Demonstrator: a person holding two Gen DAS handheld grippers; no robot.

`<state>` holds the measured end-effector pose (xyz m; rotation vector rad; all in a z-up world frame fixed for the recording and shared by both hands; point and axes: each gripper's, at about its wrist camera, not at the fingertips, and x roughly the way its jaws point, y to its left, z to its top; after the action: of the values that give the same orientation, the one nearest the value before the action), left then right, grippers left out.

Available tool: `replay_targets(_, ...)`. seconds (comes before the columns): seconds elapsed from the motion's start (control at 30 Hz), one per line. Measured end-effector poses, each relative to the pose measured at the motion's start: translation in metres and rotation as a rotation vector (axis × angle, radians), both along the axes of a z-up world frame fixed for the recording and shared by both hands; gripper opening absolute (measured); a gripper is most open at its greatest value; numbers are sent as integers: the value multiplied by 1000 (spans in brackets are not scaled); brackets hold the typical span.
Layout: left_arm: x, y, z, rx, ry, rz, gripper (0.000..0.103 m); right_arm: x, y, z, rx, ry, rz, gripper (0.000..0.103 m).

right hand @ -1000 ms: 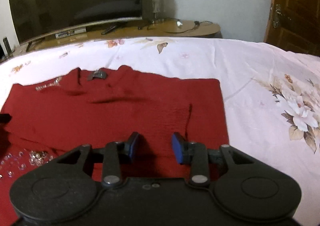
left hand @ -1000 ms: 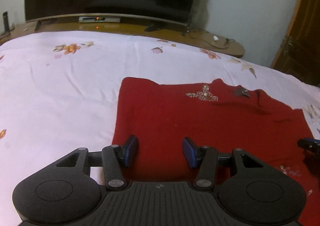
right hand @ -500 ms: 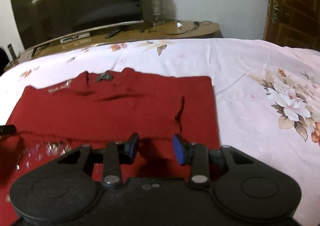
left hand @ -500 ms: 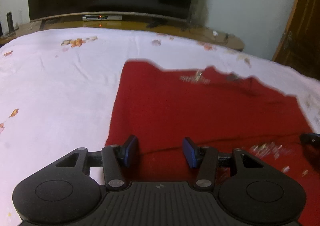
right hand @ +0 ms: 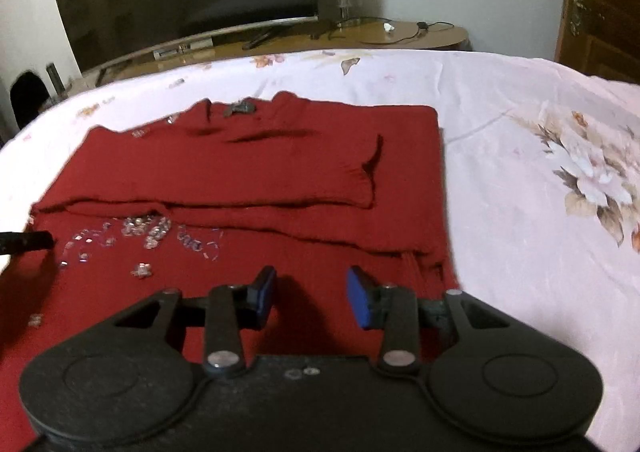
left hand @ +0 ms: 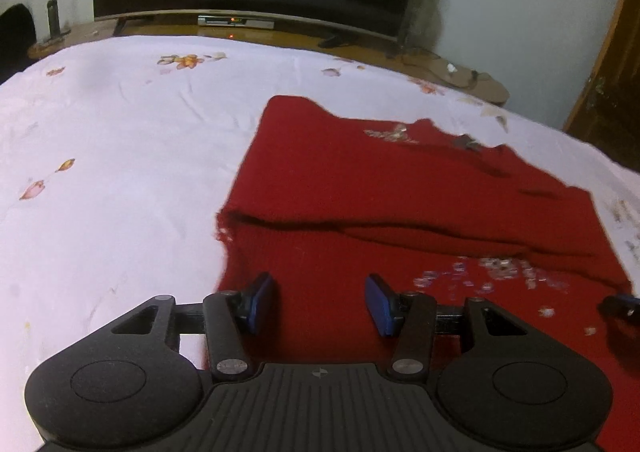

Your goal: Fold small clothes

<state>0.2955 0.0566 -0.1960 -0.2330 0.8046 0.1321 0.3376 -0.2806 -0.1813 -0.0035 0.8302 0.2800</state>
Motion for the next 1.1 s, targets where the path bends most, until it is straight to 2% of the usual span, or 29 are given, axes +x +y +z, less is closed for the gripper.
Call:
replay_targets(0.07,-9,-11,3,25,-3,-13,51,-9,-4,7,15,-15,10,39)
replay_targets(0.13,-17,-18,2,19,9,-17,51,-18,-5,11,23,-27,33,40)
replay_targets(0.27,-29,-30,-6,64,32,-11,51,-30,-5,3,16,5,67,40)
replay_targets(0.33,-32,-32,-2,77,41,-3,51,-30,-6,-6,5,31,64,40)
replay_targets(0.5,-52,-39,12,123,46,-17,51,-46,-10,10,32,12,53,41)
replay_targets(0.8,-95,-34,23,114,52,-76,51,-104,-11,22,26,-4,4,46)
replay_targets(1.0,-152,-19,26,101,56,-116,52,-156,-4,23,-1,7,-24,49)
replay_targets(1.03,-163,-15,26,95,63,-120,54,-168,-3,24,-8,5,-24,51)
replay_targets(1.1,-186,-6,26,71,64,-120,83,-190,-5,25,-9,6,-38,53)
